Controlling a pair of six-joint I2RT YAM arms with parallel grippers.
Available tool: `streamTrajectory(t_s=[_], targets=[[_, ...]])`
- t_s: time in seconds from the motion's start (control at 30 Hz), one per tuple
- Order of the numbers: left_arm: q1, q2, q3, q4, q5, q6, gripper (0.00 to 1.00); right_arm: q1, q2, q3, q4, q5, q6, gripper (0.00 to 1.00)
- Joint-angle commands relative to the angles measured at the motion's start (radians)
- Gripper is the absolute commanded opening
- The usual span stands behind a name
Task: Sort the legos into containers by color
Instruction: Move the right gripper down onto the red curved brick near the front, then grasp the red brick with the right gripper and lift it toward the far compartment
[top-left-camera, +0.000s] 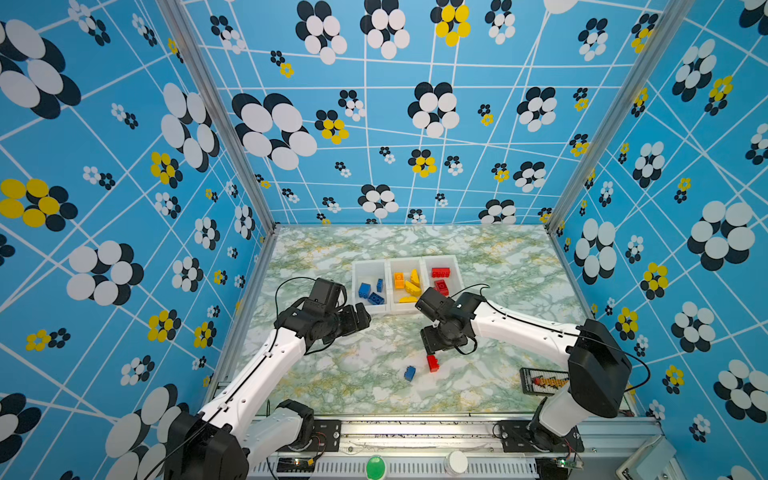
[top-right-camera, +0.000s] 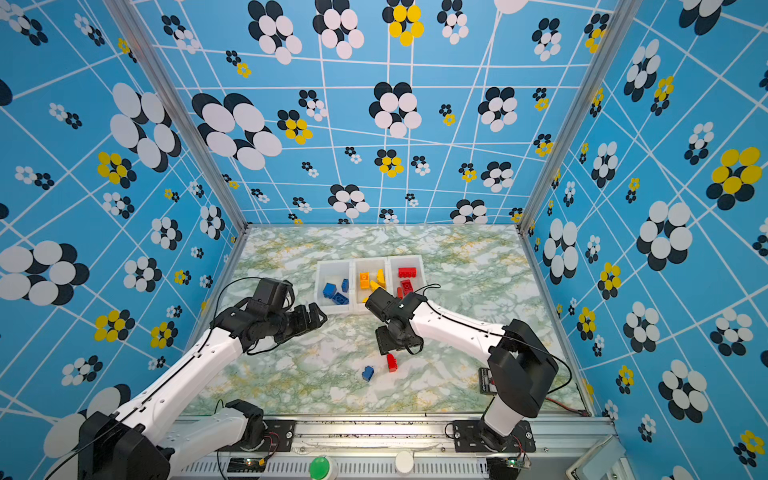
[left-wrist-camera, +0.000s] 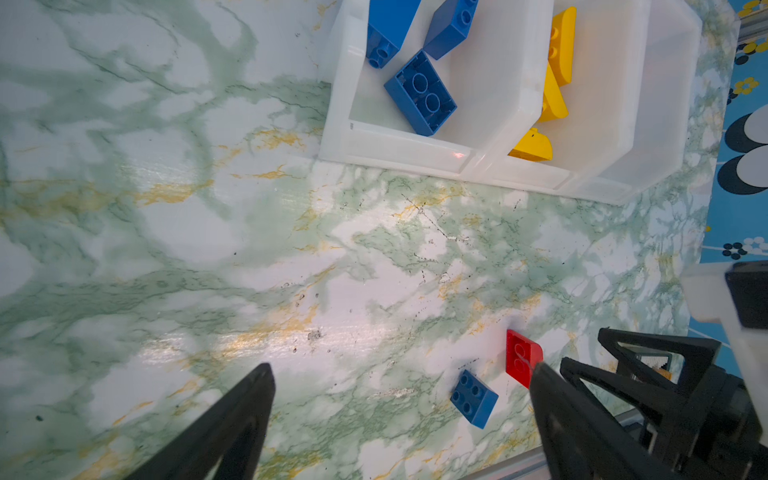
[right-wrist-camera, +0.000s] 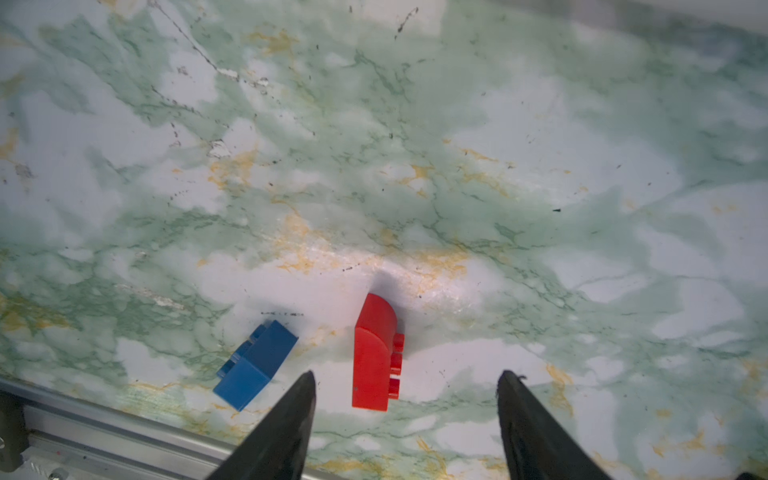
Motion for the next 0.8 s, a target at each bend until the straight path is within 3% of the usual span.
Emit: streamTrajectory(t_s=[0.0,0.77], targets=[[-0.012,0.005,-0.007,0.013,-0.019,-0.014,0.97,0.021,-0.018,-0.031,0.014,0.0,0.038,0.7],[-0.042,-0.004,0.0,0.005,-0.044,-0.028,0.97,0.067,0.126,-0.052,0.061,-0.038,0.016,0.53]])
